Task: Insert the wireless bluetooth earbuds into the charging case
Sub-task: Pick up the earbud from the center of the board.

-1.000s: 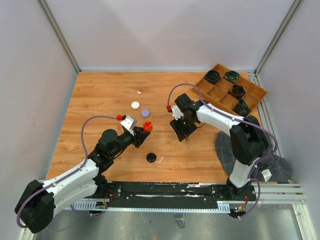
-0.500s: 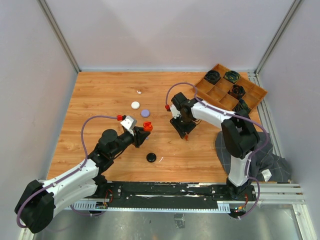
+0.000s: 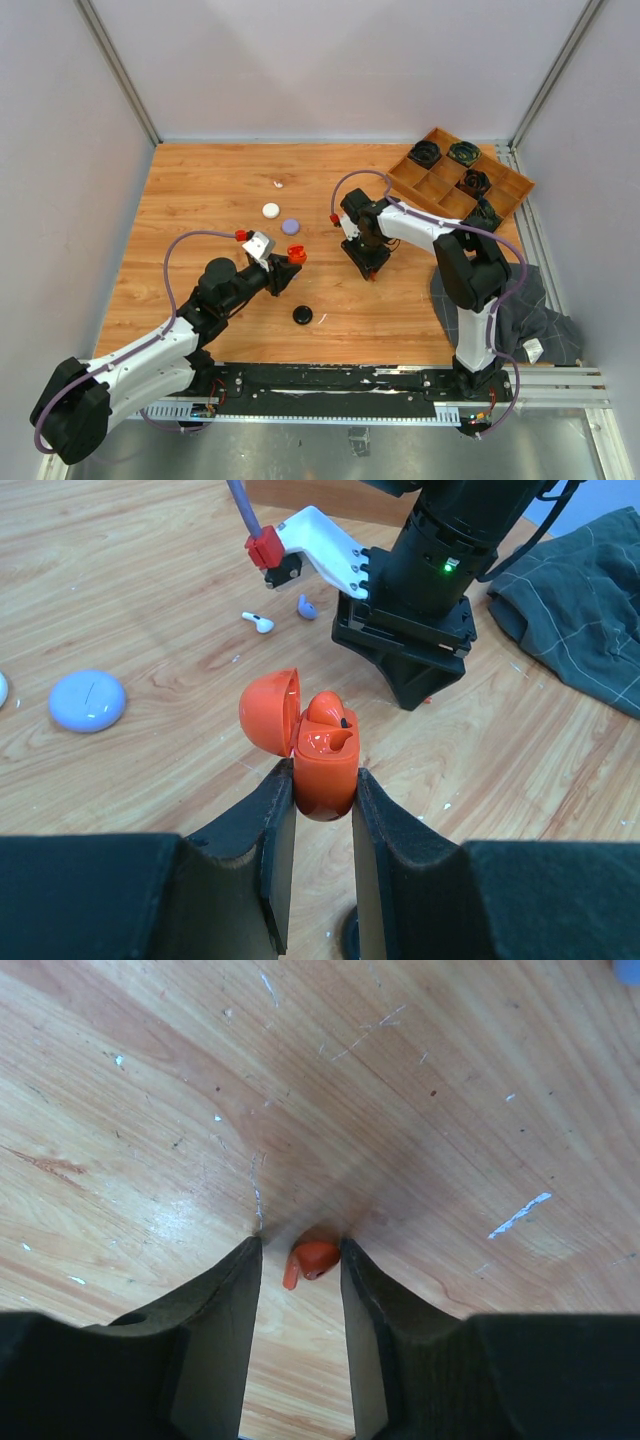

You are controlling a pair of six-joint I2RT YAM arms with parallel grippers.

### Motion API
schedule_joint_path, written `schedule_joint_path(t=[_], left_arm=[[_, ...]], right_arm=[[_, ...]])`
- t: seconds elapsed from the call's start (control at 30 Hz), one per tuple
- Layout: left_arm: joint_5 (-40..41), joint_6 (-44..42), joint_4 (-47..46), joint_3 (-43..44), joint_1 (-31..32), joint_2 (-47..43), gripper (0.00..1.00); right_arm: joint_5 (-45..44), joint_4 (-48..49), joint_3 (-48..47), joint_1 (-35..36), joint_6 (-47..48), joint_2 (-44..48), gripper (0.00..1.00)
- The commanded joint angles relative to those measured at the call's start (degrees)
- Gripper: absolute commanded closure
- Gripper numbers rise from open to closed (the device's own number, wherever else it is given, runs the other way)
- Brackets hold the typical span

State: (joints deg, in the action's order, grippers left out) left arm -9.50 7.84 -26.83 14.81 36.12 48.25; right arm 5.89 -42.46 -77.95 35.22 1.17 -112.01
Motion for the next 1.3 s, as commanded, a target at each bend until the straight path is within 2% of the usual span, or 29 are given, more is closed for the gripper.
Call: schedule_joint_path(t=[0.0,0.53,1.0,1.27], left_arm=[[-0.9,0.2,-1.6,1.9,0.1,0.2,1.00],[-1.9,1.1,-3.8,1.5,0.1,0.2,1.00],[-7.1,-2.4,-11.1,0.1,0.1,-0.7,1.00],[-12.3,-4.8,-14.6,0.4,0.1,-1.3,1.00]], right_arm=[[0.1,-1.8,-0.5,-1.5,-1.5,-1.3,0.63],[1.1,0.1,2.4,-1.5,-1.7,7.3,0.84],[6.7,7.4,2.0,2.2,-2.2,25.1,0.86],[11.2,15.7,3.1,5.4,-3.7,35.1,0.86]])
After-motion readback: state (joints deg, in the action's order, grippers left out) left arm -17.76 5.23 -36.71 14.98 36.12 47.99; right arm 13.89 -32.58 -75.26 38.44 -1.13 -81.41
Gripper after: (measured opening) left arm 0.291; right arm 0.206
